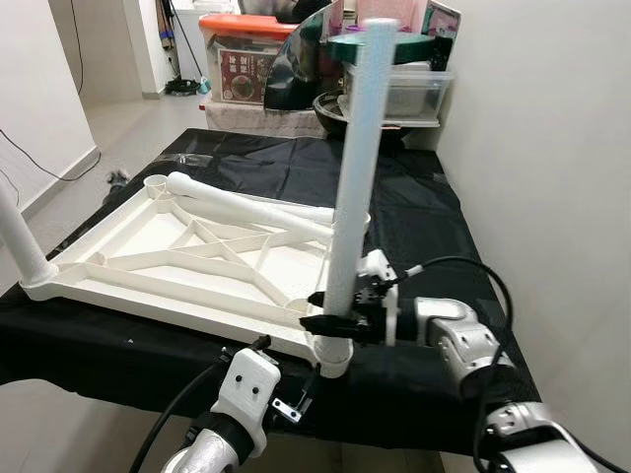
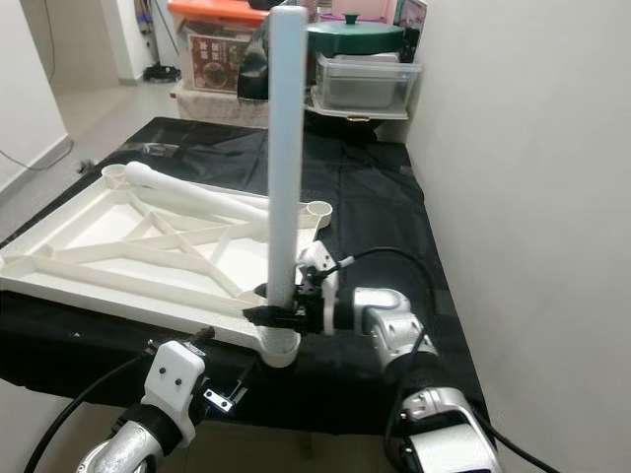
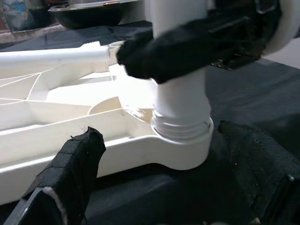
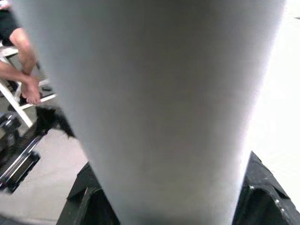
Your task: Building children table
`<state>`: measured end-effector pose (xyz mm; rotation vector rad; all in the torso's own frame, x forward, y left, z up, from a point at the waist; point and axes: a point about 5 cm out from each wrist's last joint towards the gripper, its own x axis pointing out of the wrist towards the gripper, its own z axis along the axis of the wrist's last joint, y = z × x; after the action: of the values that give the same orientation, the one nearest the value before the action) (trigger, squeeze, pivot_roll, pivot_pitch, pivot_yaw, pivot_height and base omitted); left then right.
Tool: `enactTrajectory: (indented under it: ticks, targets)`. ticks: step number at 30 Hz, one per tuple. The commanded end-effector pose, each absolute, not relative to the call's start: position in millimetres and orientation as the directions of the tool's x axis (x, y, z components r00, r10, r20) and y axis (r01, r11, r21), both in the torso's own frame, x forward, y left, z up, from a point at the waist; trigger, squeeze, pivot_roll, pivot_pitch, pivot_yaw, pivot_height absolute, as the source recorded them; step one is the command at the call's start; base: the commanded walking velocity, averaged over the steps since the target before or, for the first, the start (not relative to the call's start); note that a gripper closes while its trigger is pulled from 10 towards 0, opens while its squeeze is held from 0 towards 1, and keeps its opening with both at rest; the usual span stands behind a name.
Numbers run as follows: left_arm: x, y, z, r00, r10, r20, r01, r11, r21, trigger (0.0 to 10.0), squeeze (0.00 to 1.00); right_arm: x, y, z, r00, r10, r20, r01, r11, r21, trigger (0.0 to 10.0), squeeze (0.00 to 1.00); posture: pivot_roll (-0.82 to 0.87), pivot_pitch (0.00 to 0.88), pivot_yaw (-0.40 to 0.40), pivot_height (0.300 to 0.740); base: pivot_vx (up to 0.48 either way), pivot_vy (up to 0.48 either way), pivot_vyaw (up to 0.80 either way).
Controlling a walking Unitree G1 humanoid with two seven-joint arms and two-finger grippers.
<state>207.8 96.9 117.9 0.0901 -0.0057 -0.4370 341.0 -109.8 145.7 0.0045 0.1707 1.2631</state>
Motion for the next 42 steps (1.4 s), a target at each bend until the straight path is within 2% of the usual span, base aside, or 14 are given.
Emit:
enactTrajectory:
  ticks: [1, 3, 8, 9, 10, 11, 14, 25, 26, 27, 28, 33, 34, 42]
  targets:
    - [207, 97, 115, 0.905, -0.424, -0.024, 0.424, 0.901, 0.090, 10.0, 0.00, 346, -104, 155, 0.343, 0.935, -0.087, -0.936, 0.348, 0.058, 0.0, 0.00, 0.13, 0.000, -0.077, 0.740, 0.000, 0.000, 0.00]
    - [207, 97, 115, 0.906, -0.424, -0.025, 0.424, 0.901, 0.090, 10.0, 0.00, 348, -104, 156, 0.385, 0.919, -0.084, -0.921, 0.388, 0.027, 0.0, 0.00, 0.13, 0.000, -0.077, 0.740, 0.000, 0.000, 0.00]
    - [206, 97, 115, 0.904, -0.427, -0.027, 0.427, 0.900, 0.087, 10.0, 0.00, 364, -112, 147, 0.699, 0.700, -0.148, -0.710, 0.704, -0.021, 0.0, 0.00, 0.11, 0.000, -0.074, 0.740, 0.000, 0.000, 0.00]
    - [207, 98, 114, 0.903, -0.428, -0.028, 0.429, 0.899, 0.085, 10.0, 0.00, 370, -122, 139, 0.823, 0.537, -0.184, -0.551, 0.834, -0.034, 0.0, 0.00, 0.11, 0.000, -0.071, 0.740, 0.000, 0.000, 0.00]
    - [207, 98, 114, 0.903, -0.428, -0.028, 0.429, 0.899, 0.085, 10.0, 0.00, 370, -122, 139, 0.823, 0.537, -0.184, -0.551, 0.834, -0.034, 0.0, 0.00, 0.11, 0.000, -0.071, 0.740, 0.000, 0.000, 0.00]
    - [207, 98, 114, 0.901, -0.432, -0.030, 0.433, 0.898, 0.085, 10.0, 0.00, 374, -148, 131, 0.962, 0.183, -0.203, -0.192, 0.981, -0.026, 0.0, 0.00, 0.11, 0.000, -0.068, 0.740, 0.000, 0.000, 0.00]
    - [207, 98, 114, 0.899, -0.436, -0.032, 0.437, 0.895, 0.085, 10.0, 0.00, 367, -177, 128, 0.964, -0.179, -0.196, 0.182, 0.983, -0.003, 0.0, 0.00, 0.11, 0.000, -0.066, 0.740, 0.000, 0.000, 0.00]
    - [206, 97, 113, 0.896, -0.443, -0.034, 0.444, 0.892, 0.089, 10.0, 0.00, 347, -142, 116, 0.888, -0.387, -0.247, 0.431, 0.889, 0.157, 0.0, 0.00, 0.12, 0.000, -0.068, 0.740, 0.000, 0.000, 0.00]
    - [206, 97, 113, 0.897, -0.441, -0.034, 0.442, 0.892, 0.088, 10.0, 0.00, 351, -117, 124, 0.950, -0.248, -0.191, 0.288, 0.931, 0.223, 10.0, 0.00, 0.12, 0.000, -0.070, 0.740, 0.000, 0.000, 0.00]
    - [206, 97, 113, 0.897, -0.441, -0.034, 0.442, 0.892, 0.088, 10.0, 0.00, 351, -117, 124, 0.950, -0.248, -0.191, 0.288, 0.931, 0.223, 10.0, 0.00, 0.12, 0.000, -0.070, 0.740, 0.000, 0.000, 0.00]
    - [206, 97, 113, 0.897, -0.440, -0.033, 0.441, 0.893, 0.088, 10.0, 0.00, 353, -109, 128, 0.972, -0.182, -0.149, 0.214, 0.947, 0.239, 10.0, 1.00, 0.12, 0.000, -0.072, 0.740, 0.000, 0.000, 0.00]
    - [206, 97, 113, 0.899, -0.438, -0.034, 0.439, 0.894, 0.086, 10.0, 0.00, 356, -107, 139, 0.993, -0.102, -0.058, 0.112, 0.966, 0.232, 10.0, 1.00, 0.12, 0.000, -0.072, 0.740, 0.000, 0.000, 0.00]
    - [206, 97, 113, 0.898, -0.438, -0.035, 0.439, 0.894, 0.085, 10.0, 0.00, 360, -116, 146, 0.999, -0.050, -0.005, 0.049, 0.969, 0.240, 10.0, 0.00, 0.11, 0.000, -0.071, 0.740, 0.000, 0.000, 0.00]
    - [207, 96, 112, 0.895, -0.444, -0.036, 0.445, 0.892, 0.082, 10.0, 0.00, 374, -145, 170, 0.914, 0.390, 0.106, -0.404, 0.863, 0.302, 10.0, 0.00, 0.11, 0.000, -0.068, 0.740, 0.000, 0.000, 0.00]
